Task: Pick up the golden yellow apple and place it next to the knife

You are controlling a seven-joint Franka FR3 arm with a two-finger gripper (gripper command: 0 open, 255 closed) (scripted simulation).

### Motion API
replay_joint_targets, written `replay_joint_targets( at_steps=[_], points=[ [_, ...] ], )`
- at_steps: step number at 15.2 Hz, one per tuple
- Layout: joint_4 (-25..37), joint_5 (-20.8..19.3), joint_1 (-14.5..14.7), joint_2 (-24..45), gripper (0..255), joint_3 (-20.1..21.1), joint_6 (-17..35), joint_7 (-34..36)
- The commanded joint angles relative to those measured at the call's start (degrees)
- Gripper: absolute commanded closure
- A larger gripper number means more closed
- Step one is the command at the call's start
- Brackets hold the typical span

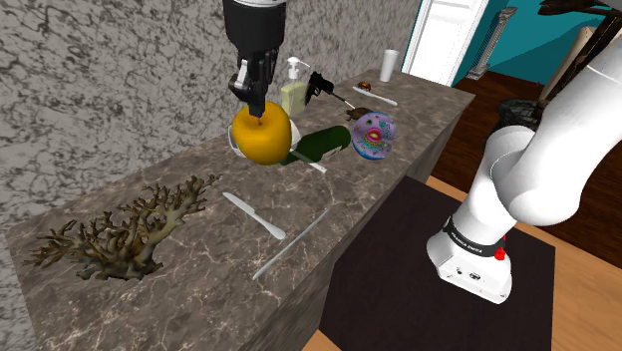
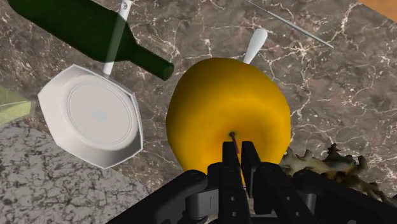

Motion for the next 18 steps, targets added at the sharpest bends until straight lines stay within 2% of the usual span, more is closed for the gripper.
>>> replay_joint_targets(
  at_steps=[1,6,18],
  points=[
    [1.61,-0.48,1.11,1.33,255,1.93,-0.87,3.15],
    [8.25,-3.07,4.03,7.24,255,6.50,-3.61,10.77],
    [-1.33,-3.33,3.96,6.87,255,6.32,5.51,12.38]
  ],
)
